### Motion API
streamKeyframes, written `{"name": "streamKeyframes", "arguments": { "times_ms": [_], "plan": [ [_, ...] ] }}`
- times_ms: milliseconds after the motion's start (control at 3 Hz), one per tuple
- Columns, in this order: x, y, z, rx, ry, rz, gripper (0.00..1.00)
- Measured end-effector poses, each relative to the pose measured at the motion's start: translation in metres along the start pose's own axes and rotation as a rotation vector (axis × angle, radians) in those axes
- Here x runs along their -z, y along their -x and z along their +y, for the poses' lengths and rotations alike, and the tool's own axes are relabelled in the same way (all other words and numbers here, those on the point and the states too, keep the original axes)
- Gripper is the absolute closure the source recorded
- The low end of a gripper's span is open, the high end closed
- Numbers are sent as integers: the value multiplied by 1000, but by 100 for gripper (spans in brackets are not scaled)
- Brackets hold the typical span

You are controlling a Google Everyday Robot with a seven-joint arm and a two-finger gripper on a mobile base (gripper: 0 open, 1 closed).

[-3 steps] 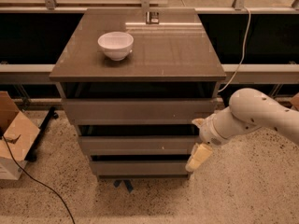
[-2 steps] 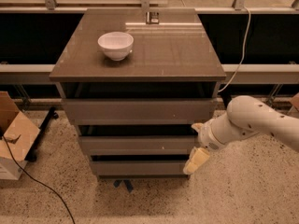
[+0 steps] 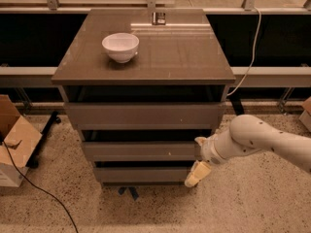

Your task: Open bottom drawer

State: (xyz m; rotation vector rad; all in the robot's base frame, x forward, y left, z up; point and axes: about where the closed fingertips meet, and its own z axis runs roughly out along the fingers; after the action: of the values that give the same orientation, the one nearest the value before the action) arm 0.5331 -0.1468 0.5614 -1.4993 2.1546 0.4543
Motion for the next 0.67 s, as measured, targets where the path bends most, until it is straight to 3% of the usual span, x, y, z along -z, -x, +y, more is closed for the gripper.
{"name": "streamKeyframes", "arguments": {
  "times_ms": [667],
  "plan": [
    [-54,-16,-2,-48,42,-73,0]
  ]
}}
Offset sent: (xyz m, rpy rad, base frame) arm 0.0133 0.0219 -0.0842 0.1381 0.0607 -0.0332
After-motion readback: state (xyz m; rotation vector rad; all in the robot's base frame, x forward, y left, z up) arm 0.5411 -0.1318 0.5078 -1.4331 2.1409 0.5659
